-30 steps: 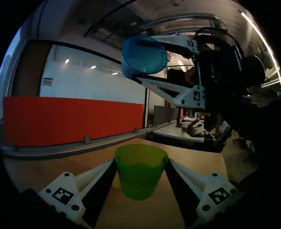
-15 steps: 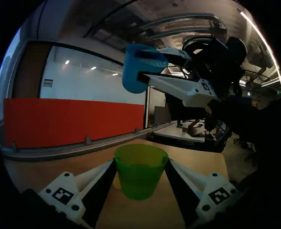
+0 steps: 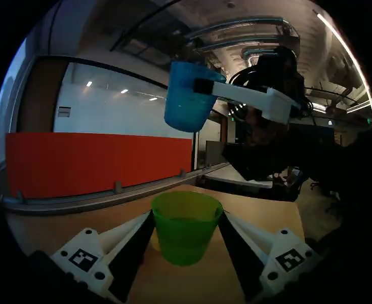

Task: Pour water

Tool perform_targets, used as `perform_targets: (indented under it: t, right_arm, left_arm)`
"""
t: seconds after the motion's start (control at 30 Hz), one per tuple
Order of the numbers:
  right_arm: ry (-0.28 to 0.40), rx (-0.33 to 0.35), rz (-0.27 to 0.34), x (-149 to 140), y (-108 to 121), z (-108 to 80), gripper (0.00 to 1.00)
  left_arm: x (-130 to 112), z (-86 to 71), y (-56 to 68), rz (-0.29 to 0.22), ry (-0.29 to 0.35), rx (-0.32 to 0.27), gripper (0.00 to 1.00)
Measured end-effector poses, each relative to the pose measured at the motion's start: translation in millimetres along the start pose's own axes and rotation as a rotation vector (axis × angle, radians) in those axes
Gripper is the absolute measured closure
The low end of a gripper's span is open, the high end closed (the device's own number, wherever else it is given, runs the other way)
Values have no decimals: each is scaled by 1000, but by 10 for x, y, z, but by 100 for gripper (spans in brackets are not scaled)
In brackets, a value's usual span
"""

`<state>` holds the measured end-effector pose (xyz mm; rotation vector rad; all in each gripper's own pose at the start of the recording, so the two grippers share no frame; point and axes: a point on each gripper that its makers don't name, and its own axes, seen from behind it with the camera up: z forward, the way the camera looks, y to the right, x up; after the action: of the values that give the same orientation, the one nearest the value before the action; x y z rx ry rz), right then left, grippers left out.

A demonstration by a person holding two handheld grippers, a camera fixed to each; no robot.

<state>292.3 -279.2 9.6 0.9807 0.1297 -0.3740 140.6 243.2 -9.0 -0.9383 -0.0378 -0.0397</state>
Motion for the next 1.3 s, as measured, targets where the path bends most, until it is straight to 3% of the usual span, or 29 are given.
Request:
perform_targets:
  t: [0.17, 0.27, 0.67, 1.07, 1.3]
  right_arm:
    - [3, 18, 132, -11, -18, -4, 11]
    - [5, 17, 163, -28, -15, -31, 11]
    - [-34, -17, 203, -258, -12, -176, 11]
    - [-53, -59, 267, -489, 87, -443, 11]
    - [-61, -74, 284, -601, 108, -558, 10]
  left_arm:
    - [20, -17, -4, 3, 0, 5, 14]
    - [25, -26, -5, 6, 1, 8, 14]
    - [-12, -78, -94, 11, -11, 38, 14]
    - [-70, -216, -202, 14, -27, 86, 14]
    - [5, -263, -212, 17, -21, 97, 14]
